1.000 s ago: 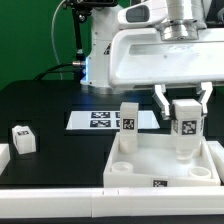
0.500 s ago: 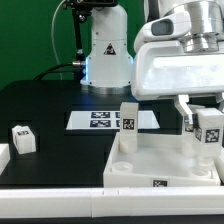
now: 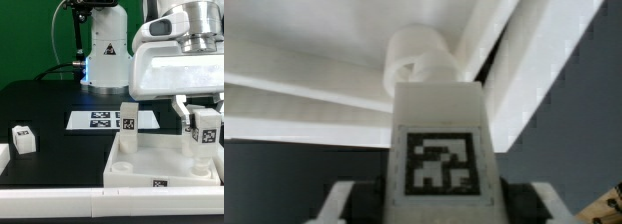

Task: Assemble square table

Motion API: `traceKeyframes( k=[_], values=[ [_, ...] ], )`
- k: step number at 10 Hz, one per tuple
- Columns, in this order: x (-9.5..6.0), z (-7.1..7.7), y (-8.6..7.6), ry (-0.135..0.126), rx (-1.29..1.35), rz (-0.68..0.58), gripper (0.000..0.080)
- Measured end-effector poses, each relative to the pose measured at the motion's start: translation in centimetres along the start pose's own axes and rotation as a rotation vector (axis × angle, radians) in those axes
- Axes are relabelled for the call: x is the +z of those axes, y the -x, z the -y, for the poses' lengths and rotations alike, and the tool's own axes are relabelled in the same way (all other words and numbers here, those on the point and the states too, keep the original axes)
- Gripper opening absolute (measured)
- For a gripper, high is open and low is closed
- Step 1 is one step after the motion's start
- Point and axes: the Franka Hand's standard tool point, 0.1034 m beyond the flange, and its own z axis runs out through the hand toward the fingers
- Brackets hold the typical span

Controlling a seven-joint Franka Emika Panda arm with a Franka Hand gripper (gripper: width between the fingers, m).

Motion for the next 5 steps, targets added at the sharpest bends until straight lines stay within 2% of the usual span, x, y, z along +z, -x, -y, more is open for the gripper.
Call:
traceKeyframes(
  k=[5],
  values=[
    [0.39, -0.01, -0.54, 0.002, 0.001, -0.016, 0.0287]
  ],
)
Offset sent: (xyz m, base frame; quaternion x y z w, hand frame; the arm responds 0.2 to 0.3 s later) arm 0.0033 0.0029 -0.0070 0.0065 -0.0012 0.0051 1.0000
